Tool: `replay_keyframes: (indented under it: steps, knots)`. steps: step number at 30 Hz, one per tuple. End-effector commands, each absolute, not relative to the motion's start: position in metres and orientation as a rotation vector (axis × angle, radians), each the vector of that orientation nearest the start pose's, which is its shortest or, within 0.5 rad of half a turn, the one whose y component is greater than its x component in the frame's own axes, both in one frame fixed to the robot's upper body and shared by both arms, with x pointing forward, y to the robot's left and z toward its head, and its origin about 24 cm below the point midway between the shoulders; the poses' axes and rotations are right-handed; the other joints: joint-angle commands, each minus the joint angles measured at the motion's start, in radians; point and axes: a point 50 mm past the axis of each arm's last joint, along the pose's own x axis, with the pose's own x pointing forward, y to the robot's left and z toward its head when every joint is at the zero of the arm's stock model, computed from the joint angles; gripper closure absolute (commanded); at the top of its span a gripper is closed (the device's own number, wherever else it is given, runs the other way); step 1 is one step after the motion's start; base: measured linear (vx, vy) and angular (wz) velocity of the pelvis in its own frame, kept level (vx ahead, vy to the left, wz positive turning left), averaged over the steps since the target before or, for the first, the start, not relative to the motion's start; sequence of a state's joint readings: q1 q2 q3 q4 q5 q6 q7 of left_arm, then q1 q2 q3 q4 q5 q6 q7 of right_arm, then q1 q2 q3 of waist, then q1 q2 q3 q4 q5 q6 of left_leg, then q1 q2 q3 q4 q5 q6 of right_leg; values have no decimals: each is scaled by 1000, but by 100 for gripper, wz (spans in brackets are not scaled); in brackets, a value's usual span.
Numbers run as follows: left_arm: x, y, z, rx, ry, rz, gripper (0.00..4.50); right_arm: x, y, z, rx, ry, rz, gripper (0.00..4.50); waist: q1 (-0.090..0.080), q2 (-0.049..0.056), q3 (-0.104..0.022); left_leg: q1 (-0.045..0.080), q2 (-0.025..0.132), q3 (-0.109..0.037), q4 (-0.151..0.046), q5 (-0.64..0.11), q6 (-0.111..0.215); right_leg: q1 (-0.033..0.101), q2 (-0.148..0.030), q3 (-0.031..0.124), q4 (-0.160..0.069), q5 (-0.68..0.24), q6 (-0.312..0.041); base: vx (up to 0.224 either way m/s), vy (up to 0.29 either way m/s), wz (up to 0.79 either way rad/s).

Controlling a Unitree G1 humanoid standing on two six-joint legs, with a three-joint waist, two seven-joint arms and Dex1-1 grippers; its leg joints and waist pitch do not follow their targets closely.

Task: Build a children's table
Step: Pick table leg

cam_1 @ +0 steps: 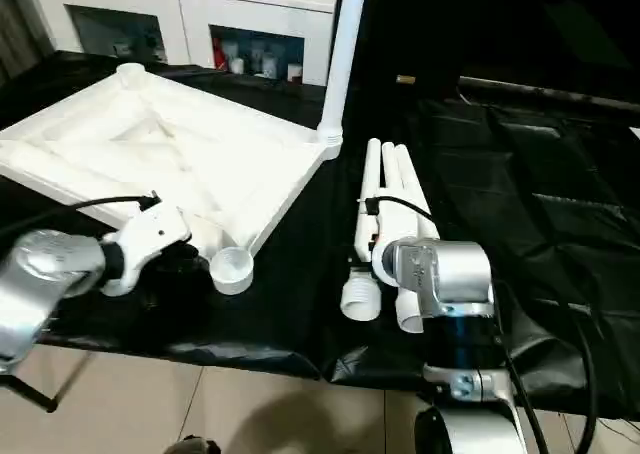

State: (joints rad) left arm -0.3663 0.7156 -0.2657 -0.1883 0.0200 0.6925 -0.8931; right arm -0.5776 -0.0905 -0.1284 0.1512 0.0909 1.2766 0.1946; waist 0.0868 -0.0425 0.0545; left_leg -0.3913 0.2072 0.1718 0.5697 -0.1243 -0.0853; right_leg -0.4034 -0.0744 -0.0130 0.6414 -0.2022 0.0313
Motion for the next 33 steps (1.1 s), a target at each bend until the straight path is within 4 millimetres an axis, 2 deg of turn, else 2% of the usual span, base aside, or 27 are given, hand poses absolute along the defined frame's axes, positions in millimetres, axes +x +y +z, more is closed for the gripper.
replay_keyframes:
  steps: [1, 4, 5, 6, 7, 9, 10, 13, 16, 17, 19, 22, 24, 27, 28, 29, 31, 33]
  knots:
    - [273, 181, 119, 648, 502, -924, 336, 318, -142, 62, 103, 879, 218, 4, -4, 12, -65, 33, 0, 3, -62, -326, -111, 21, -30, 18, -85, -237, -132, 0, 0, 0]
    - [270, 179, 124, 642, 492, -947, 336, 318, -142, 56, 93, 899, 217, 29, -2, 17, -64, 37, 2, 4, -61, -339, -114, 17, -31, 19, -85, -249, -134, 0, 0, 0]
    - [269, 178, 126, 639, 486, -954, 336, 318, -142, 54, 90, 906, 216, 39, -2, 6, -63, 35, 2, 5, -62, -338, -111, 18, -32, 18, -87, -255, -132, 0, 0, 0]
    - [269, 178, 127, 638, 485, -956, 336, 318, -143, 54, 90, 908, 215, 39, 0, 12, -62, 34, 2, 4, -63, -342, -112, 18, -33, 19, -86, -273, -127, 0, 0, 0]
    - [267, 174, 132, 623, 476, -976, 336, 318, -143, 50, 95, 918, 213, 55, -1, 8, -62, 34, 2, 3, -63, -345, -114, 18, -34, 18, -86, -289, -123, 0, 0, 0]
    - [267, 174, 132, 621, 475, -980, 336, 318, -143, 50, 96, 919, 212, 65, -2, 9, -61, 35, 1, 3, -63, -357, -114, 15, -33, 18, -89, -306, -116, 0, 0, 0]
    - [264, 168, 137, 596, 471, -1013, 336, 320, -142, 46, 120, 932, 203, 79, -3, 4, -62, 36, 1, 3, -62, -365, -114, 15, -34, 18, -91, -327, -110, 0, 0, 0]
    - [264, 168, 138, 597, 469, -1013, 336, 321, -141, 45, 130, 934, 201, 102, -3, 6, -61, 37, 1, 2, -62, -377, -117, 12, -33, 18, -92, -341, -107, 0, 0, 0]
    - [266, 170, 139, 611, 470, -1001, 336, 323, -141, 45, 144, 929, 193, 122, -3, 3, -61, 36, 0, 1, -62, -391, -119, 11, -34, 18, -95, -370, -93, 0, 0, 0]
    - [266, 171, 140, 610, 477, -995, 319, 324, -141, 45, 162, 926, 188, 142, -3, 6, -61, 38, 0, 0, -63, -394, -120, 11, -34, 18, -95, -372, -91, 0, 0, 0]
    - [268, 173, 142, 600, 492, -981, 319, 326, -142, 44, 181, 918, 178, 142, -3, 6, -63, 40, -1, 0, -61, -399, -124, 8, -32, 17, -94, -365, -95, 0, 0, 0]
    - [269, 176, 144, 591, 498, -960, 293, 327, -142, 44, 193, 906, 166, 178, -3, 5, -62, 37, -1, 0, -63, -396, -123, 11, -32, 17, -93, -356, -96, 0, 0, 0]
    - [270, 176, 145, 590, 497, -957, 282, 327, -143, 44, 194, 904, 163, 178, -3, 5, -63, 38, 0, 0, -62, -392, -123, 10, -32, 17, -93, -350, -98, 0, 0, 0]
    - [277, 178, 153, 581, 449, -910, 261, 328, -143, 44, 216, 885, 147, 214, -2, 2, -64, 36, 0, 2, -63, -382, -122, 12, -31, 17, -91, -331, -101, 0, 0, 0]
    - [277, 178, 153, 581, 449, -910, 255, 328, -143, 44, 216, 885, 147, 219, 0, 4, -65, 40, 0, 2, -62, -385, -123, 10, -31, 17, -91, -332, -100, 0, 0, 0]
    - [283, 178, 160, 558, 404, -875, 244, 329, -144, 45, 237, 859, 129, 225, -2, -3, -64, 37, 0, 2, -62, -381, -122, 12, -31, 17, -91, -328, -100, 0, 0, 0]
    - [290, 177, 167, 526, 350, -834, 231, 331, -144, 46, 269, 819, 109, 234, -1, 1, -66, 39, 0, 3, -60, -378, -126, 11, -32, 17, -90, -315, -105, 0, 0, 0]
    - [297, 175, 174, 488, 300, -795, 216, 333, -145, 47, 313, 767, 85, 255, -2, 0, -67, 34, -1, 0, -62, -367, -126, 16, -32, 15, -88, -302, -103, 0, 0, 0]
